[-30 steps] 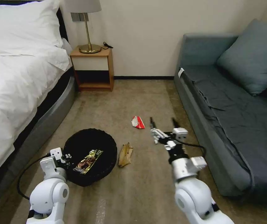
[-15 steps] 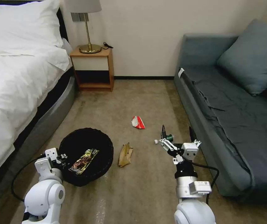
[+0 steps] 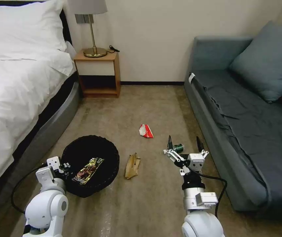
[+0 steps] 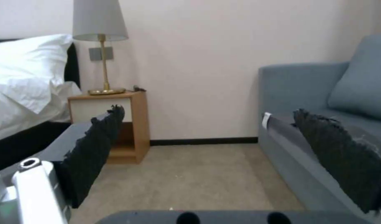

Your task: Pick up the trash bin, then pick up the garbage on the floor and place it into the trash bin.

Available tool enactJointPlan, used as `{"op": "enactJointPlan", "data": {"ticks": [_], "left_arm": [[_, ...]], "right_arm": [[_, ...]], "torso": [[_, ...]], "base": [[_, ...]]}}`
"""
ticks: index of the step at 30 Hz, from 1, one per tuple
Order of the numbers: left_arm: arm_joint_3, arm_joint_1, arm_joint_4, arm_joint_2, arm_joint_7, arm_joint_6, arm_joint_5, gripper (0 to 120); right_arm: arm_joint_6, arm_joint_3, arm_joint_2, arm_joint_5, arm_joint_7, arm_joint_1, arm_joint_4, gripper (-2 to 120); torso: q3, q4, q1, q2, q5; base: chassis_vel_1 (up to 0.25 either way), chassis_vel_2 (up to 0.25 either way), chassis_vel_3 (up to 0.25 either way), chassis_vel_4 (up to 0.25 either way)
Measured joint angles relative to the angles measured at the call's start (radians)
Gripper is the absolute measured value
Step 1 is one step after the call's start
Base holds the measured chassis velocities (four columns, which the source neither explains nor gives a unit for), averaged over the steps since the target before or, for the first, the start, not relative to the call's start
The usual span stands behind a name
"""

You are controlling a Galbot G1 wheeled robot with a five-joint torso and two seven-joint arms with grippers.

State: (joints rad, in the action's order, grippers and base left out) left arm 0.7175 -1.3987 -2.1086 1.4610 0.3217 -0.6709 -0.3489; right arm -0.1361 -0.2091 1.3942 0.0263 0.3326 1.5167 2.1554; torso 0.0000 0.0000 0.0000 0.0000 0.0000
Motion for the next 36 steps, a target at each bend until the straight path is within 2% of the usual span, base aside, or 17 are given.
{"op": "enactJointPlan", "data": {"ticks": [10,18,20,21,22,23,24,28,33,36], "left_arm": [[0.0,0.008,0.008,0.0,0.0,0.002,0.0,4],[-0.001,0.01,0.016,-0.001,0.0,0.005,0.0,4],[0.0,0.012,0.028,-0.003,0.0,0.012,-0.002,4],[0.0,0.013,0.031,-0.004,0.0,0.013,-0.002,4],[-0.001,0.014,0.037,-0.005,0.0,0.014,-0.003,4],[-0.003,0.015,0.04,-0.005,0.0,0.014,-0.003,4],[-0.003,0.015,0.04,-0.005,0.0,0.014,-0.003,4],[-0.006,0.018,0.049,-0.008,0.0,0.013,0.0,4],[-0.011,0.028,0.054,-0.015,0.0,0.011,0.0,4],[-0.012,0.032,0.058,-0.025,0.001,0.01,-0.001,4]], "right_arm": [[0.023,0.008,-0.015,-0.03,-0.003,-0.027,-0.02,100],[0.05,0.025,-0.043,-0.089,-0.011,-0.079,-0.066,100],[0.173,0.06,-0.077,-0.212,0.033,-0.148,-0.117,100],[0.199,0.069,-0.083,-0.243,0.045,-0.161,-0.127,100],[0.29,0.109,-0.103,-0.369,0.091,-0.208,-0.166,100],[0.344,0.141,-0.113,-0.446,0.125,-0.24,-0.189,100],[0.344,0.141,-0.113,-0.446,0.125,-0.24,-0.189,100],[0.505,0.261,-0.131,-0.645,0.229,-0.336,-0.251,100],[0.562,0.367,-0.126,-0.753,0.29,-0.395,-0.328,100],[0.569,0.401,-0.123,-0.777,0.301,-0.408,-0.364,100]], "torso": [[0.0,0.0,0.0,0.0,0.0],[0.0,-0.0001,0.0,0.0,0.0],[0.0,0.0001,0.0,0.0,0.0],[0.0,0.0,0.0,0.0,0.0],[0.0,0.0,0.0,0.0,0.0],[0.0,0.0,0.0,0.0,0.0],[0.0,0.0,0.0,0.0,0.0],[0.0,0.0001,0.0,0.0,-0.0001],[0.0,0.0001,0.0,0.0,0.0],[0.0,0.0001,0.0,0.0,-0.0002]], "base": [[-0.165,0.187,0.177,-0.178],[-0.029,0.027,0.021,-0.031],[0.012,-0.022,-0.025,0.01],[0.0,0.0,0.0,0.0],[0.0,0.0,0.0,0.0],[0.0,0.0,0.0,0.0],[0.0,0.0,0.0,0.0],[0.0,0.0,0.0,0.0],[0.0,0.0,0.0,0.0],[0.0,0.0,0.0,0.0]]}}
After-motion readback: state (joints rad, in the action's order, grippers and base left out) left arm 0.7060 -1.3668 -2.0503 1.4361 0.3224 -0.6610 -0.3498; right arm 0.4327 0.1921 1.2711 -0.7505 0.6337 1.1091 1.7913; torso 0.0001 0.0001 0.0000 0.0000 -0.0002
